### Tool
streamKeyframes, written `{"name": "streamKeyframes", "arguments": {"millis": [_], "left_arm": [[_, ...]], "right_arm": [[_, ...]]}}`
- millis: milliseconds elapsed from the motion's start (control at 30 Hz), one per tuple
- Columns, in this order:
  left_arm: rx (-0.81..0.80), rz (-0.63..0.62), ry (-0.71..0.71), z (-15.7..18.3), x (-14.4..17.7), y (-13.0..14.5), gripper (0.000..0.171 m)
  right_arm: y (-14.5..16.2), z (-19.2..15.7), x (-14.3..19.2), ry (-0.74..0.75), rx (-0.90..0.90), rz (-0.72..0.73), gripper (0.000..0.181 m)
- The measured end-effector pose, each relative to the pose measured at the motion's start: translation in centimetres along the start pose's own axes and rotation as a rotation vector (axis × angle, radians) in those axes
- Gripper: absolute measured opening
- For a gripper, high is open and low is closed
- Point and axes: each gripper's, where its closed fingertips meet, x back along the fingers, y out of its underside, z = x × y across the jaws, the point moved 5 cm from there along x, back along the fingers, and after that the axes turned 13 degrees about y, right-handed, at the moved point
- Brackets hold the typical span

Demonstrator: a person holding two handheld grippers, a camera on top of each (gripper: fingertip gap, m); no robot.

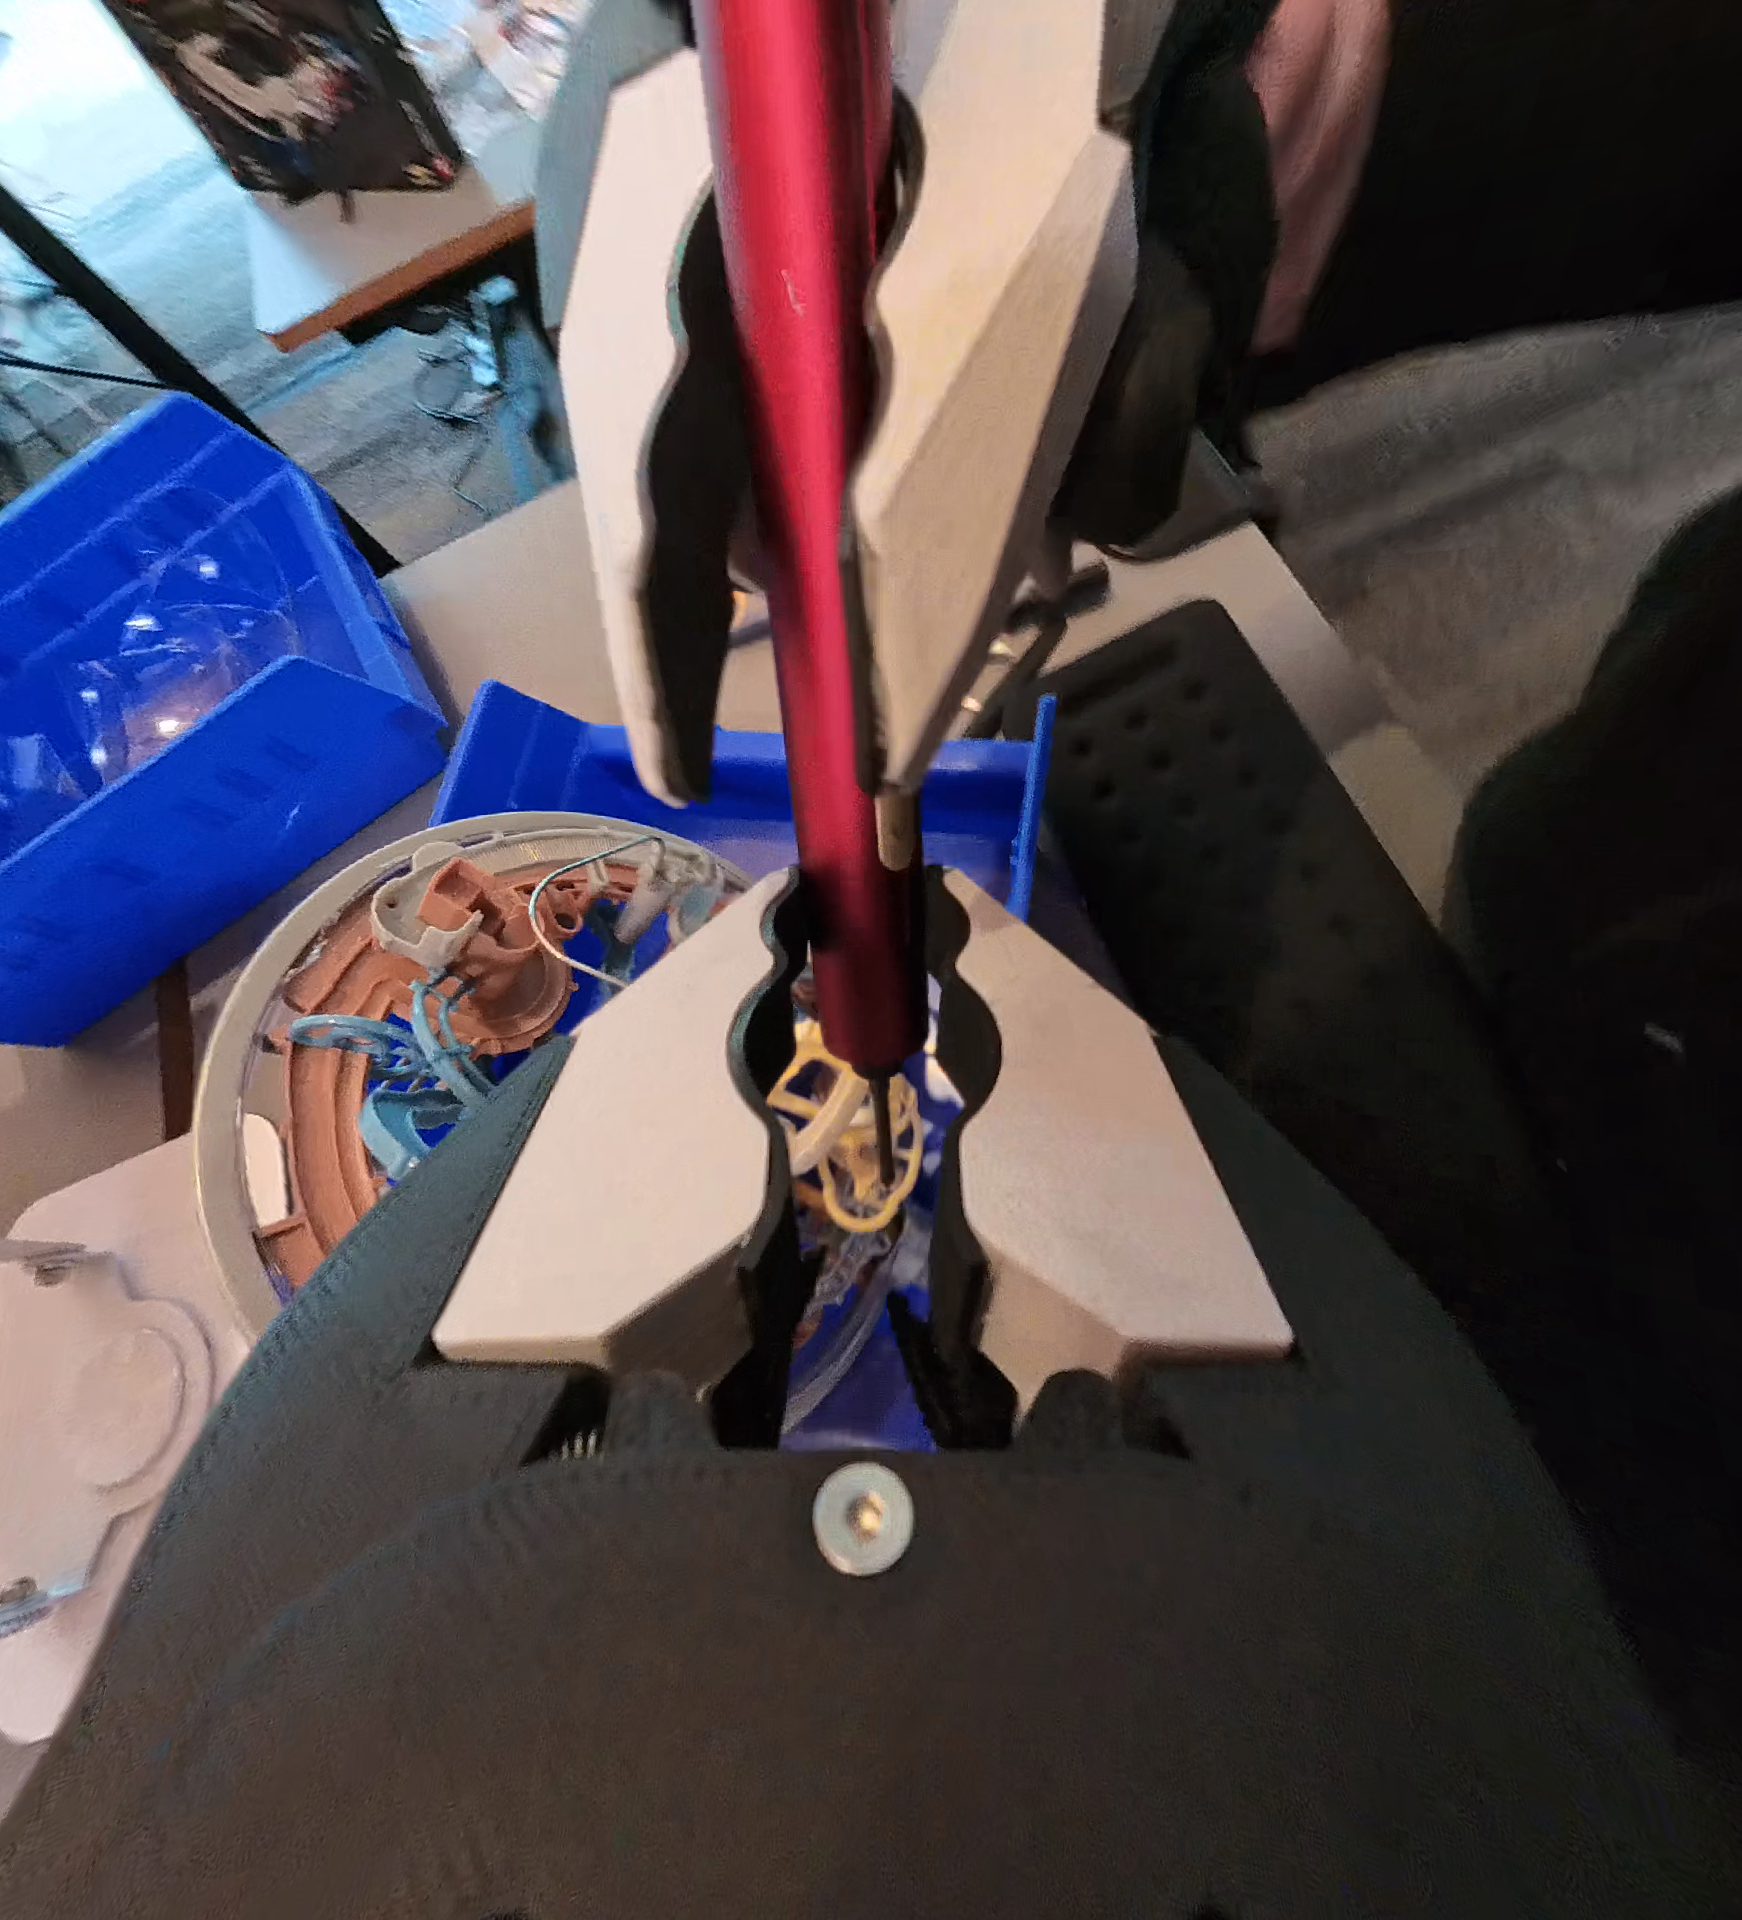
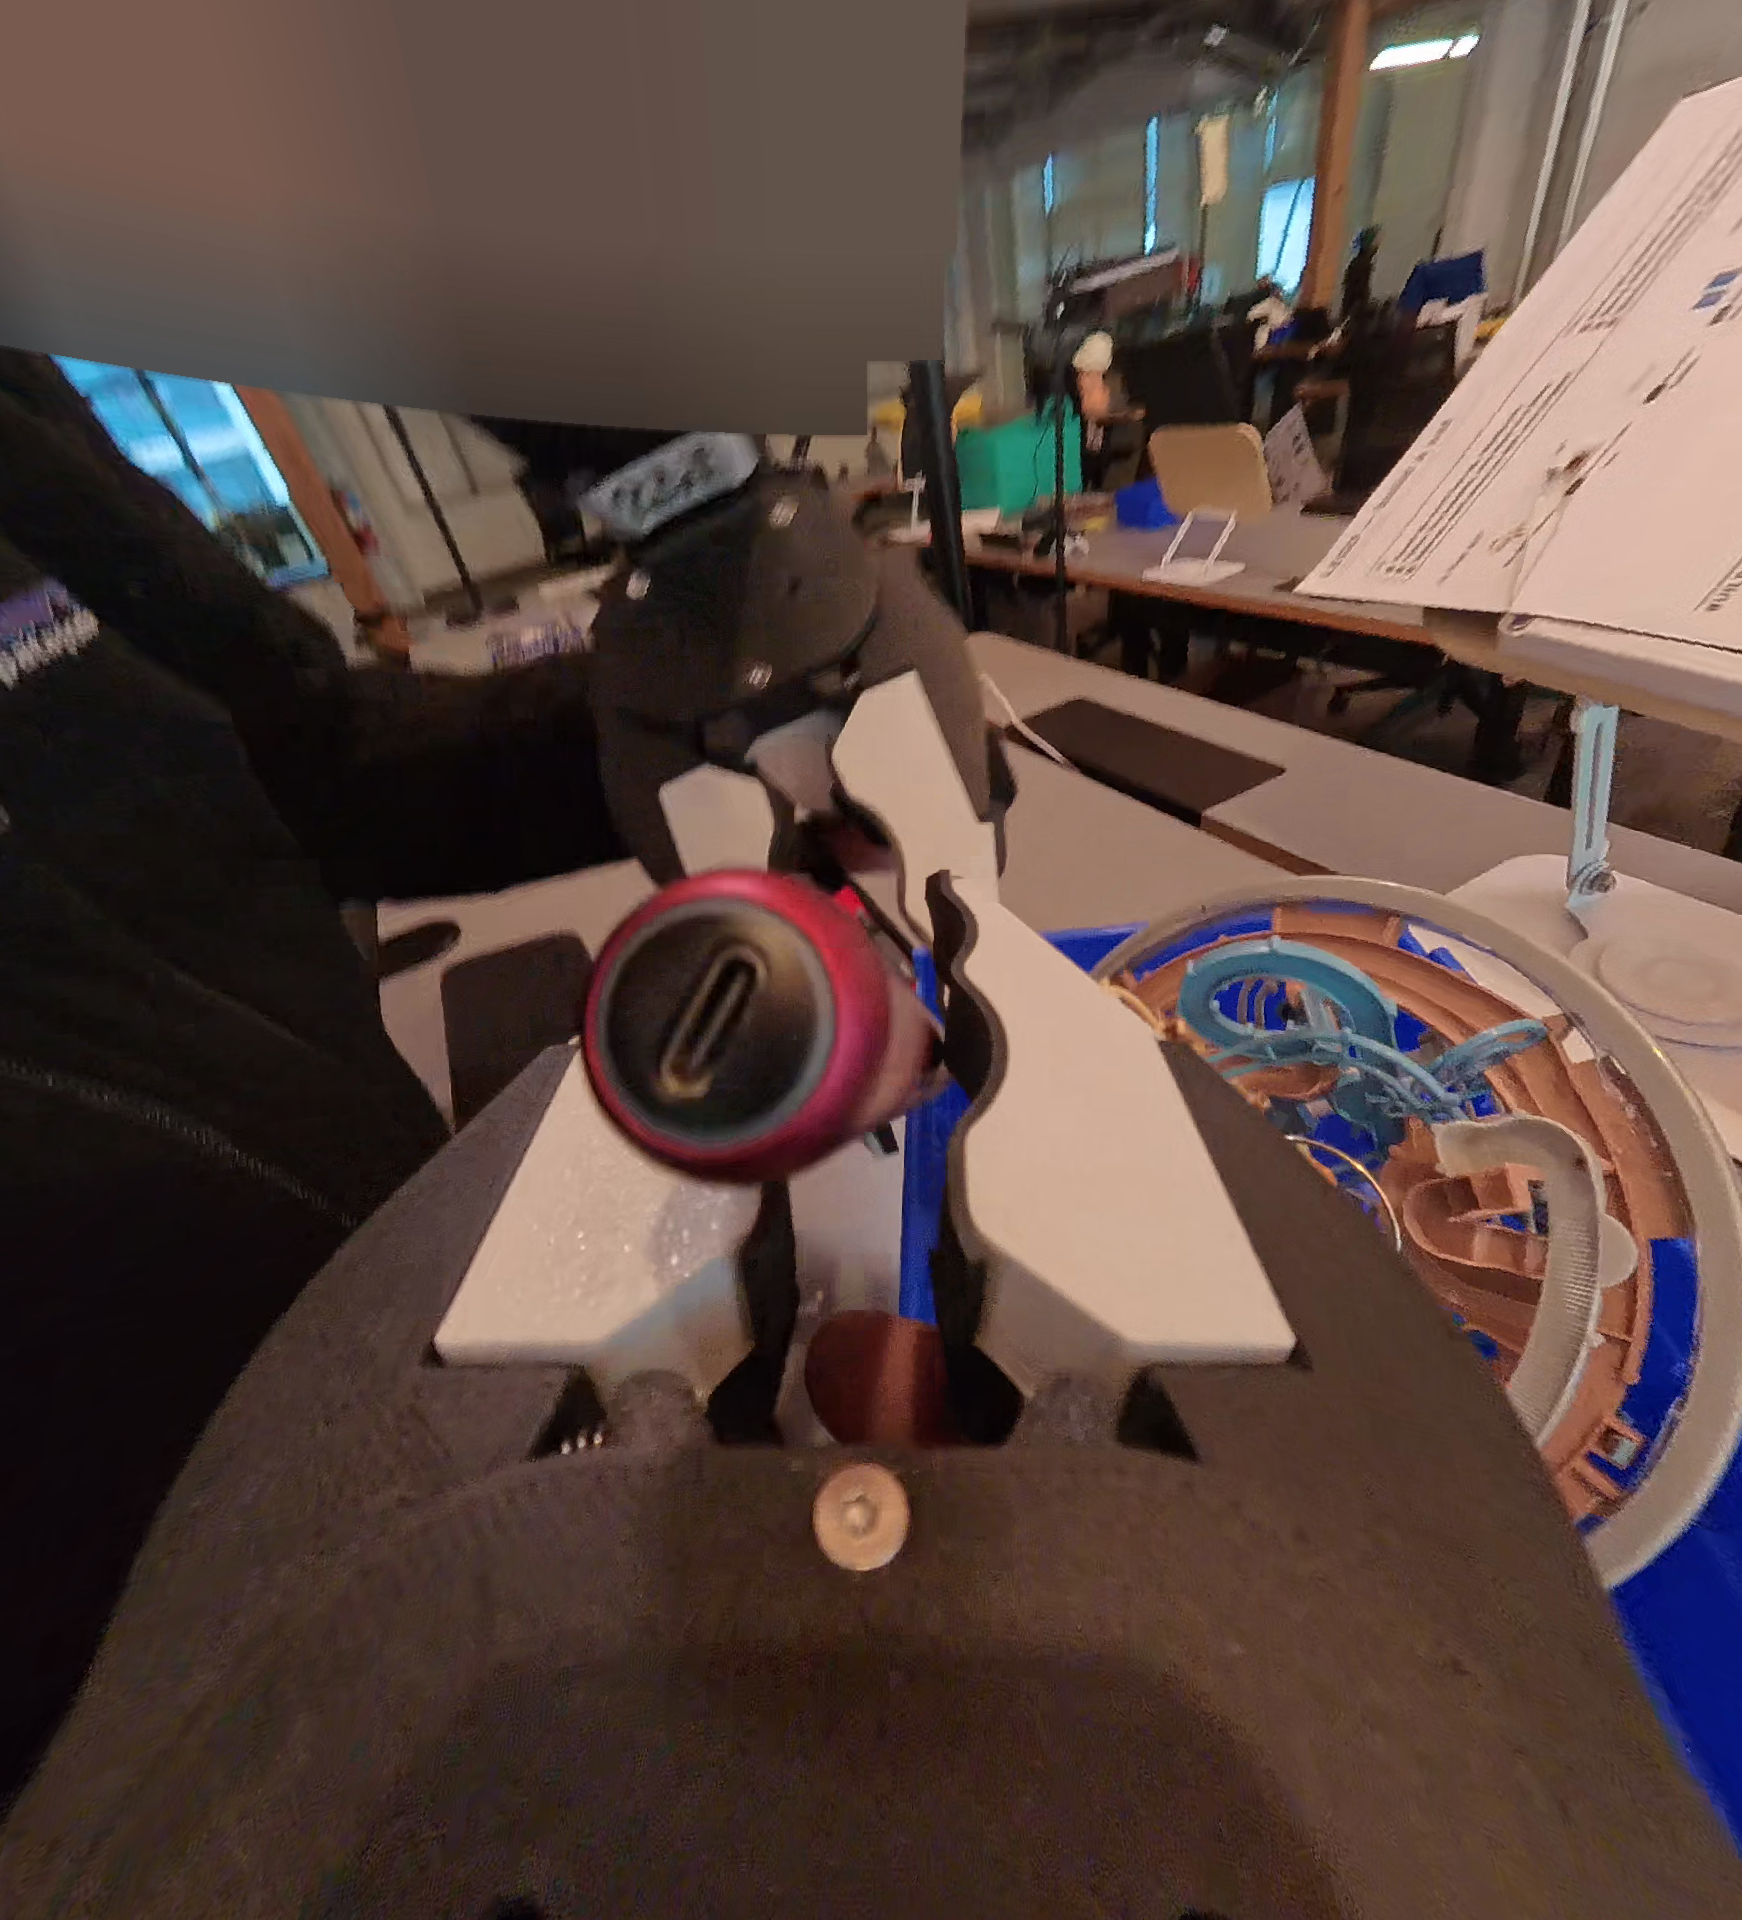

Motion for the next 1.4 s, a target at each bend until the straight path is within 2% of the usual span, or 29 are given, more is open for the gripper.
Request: {"name": "streamKeyframes", "arguments": {"millis": [133,367,467,567,600,667,867,1033,1133,1267,1400], "left_arm": [[-0.07,-0.101,0.144,0.1,0.8,0.1,0.021],[-0.069,-0.149,0.355,-0.1,0.7,0.4,0.021],[-0.076,-0.143,0.375,-0.2,0.6,0.3,0.021],[-0.073,-0.126,0.333,-0.5,0.4,0.1,0.021],[-0.062,-0.116,0.314,-0.6,0.3,0.1,0.02],[-0.045,-0.1,0.226,-1.1,0.5,0.1,0.037],[0.035,0.061,-0.106,-1.5,2.2,0.0,0.04],[0.014,0.053,-0.421,-1.2,0.7,0.9,0.041],[-0.028,0.096,-0.599,-1.0,0.9,0.3,0.045],[-0.112,0.07,-0.744,-1.2,0.5,-0.7,0.038],[-0.099,0.055,-0.739,-1.8,-0.1,-0.4,0.017]], "right_arm": [[0.9,-0.8,0.0,-0.032,0.154,-0.11,0.024],[1.4,-0.9,-0.3,0.007,0.3,-0.142,0.02],[1.5,-0.9,-0.1,0.028,0.299,-0.108,0.02],[1.3,-0.6,0.1,0.068,0.28,-0.062,0.02],[1.2,-0.5,0.2,0.083,0.279,-0.053,0.02],[1.0,-0.1,0.4,0.138,0.291,-0.032,0.018],[0.2,0.7,0.7,0.238,0.293,0.03,0.018],[-0.6,1.1,0.1,0.308,0.26,0.109,0.018],[-1.1,1.5,-0.2,0.359,0.217,0.153,0.018],[-1.2,1.1,-0.9,0.374,0.132,0.198,0.018],[-1.0,0.4,-1.4,0.356,0.051,0.224,0.019]]}}
